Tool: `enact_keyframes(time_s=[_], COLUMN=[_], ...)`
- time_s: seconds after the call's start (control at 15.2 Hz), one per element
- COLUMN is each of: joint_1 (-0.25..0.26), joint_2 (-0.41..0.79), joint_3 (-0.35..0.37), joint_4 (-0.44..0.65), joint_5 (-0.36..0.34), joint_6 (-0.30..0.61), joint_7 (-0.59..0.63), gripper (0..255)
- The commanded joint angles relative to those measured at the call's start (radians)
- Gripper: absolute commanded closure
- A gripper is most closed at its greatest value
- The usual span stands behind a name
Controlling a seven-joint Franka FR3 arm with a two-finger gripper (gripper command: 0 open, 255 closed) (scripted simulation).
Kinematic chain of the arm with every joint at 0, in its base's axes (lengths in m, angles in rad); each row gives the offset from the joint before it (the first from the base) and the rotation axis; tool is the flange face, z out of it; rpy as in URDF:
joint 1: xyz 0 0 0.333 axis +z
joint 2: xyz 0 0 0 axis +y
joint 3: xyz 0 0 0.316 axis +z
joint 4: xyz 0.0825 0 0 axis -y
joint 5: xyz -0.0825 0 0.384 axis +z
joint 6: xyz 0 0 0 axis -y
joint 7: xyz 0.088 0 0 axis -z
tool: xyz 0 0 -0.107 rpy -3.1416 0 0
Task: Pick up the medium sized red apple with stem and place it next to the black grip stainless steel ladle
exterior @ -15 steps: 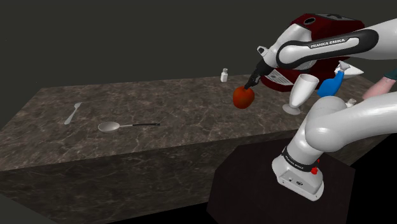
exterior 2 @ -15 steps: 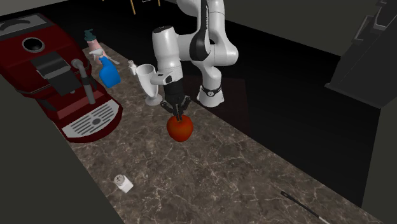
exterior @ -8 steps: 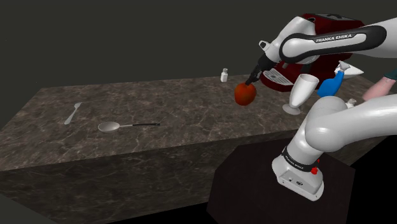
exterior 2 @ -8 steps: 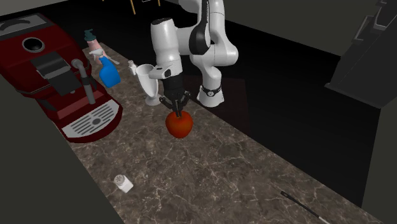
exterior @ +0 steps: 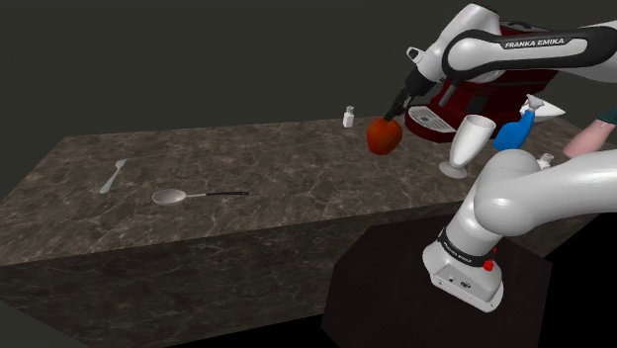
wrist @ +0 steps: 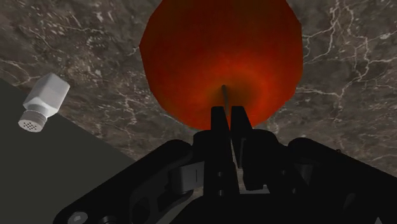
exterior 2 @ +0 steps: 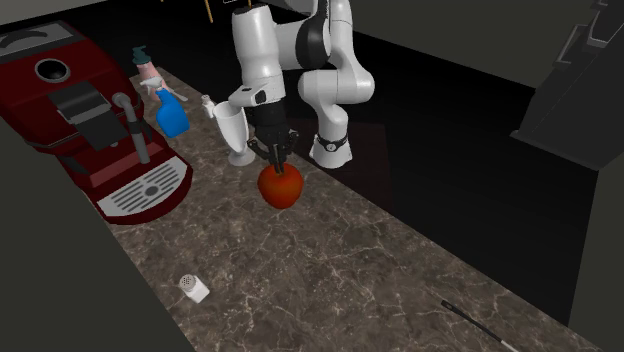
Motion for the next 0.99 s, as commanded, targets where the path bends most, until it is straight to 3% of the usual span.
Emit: enact_keyframes(time_s=[0.0, 0.92], joint_1=[0.002, 0.025], joint_2=[-0.005, -0.019], joint_3=[0.009, 0.071], joint_4=[0.022, 0.196], joint_5=[0.005, 0.043], joint_6=[-0.027, -0.210], joint_7=[0.004, 0.037], gripper=[255, 255])
